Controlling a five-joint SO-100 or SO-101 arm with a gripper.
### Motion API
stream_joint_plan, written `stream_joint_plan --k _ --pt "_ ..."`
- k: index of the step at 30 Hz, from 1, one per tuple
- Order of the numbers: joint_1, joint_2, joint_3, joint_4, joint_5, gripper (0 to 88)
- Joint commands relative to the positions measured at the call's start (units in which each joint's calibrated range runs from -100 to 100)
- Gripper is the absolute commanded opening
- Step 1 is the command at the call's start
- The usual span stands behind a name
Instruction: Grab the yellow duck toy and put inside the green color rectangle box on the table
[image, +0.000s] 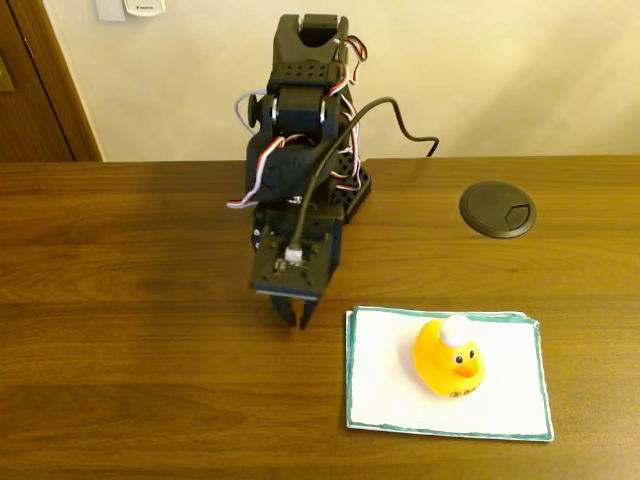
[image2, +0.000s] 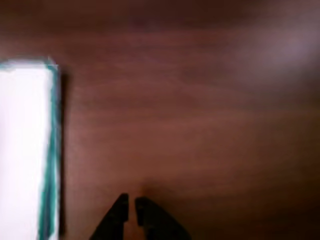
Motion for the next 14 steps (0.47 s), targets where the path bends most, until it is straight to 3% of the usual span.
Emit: stream_joint_plan --k 1,14 --pt "0.6 -0.4 0.2 5.4 0.4 0.2" --pt "-2.2 -0.1 0.2 10.0 0.1 0.7"
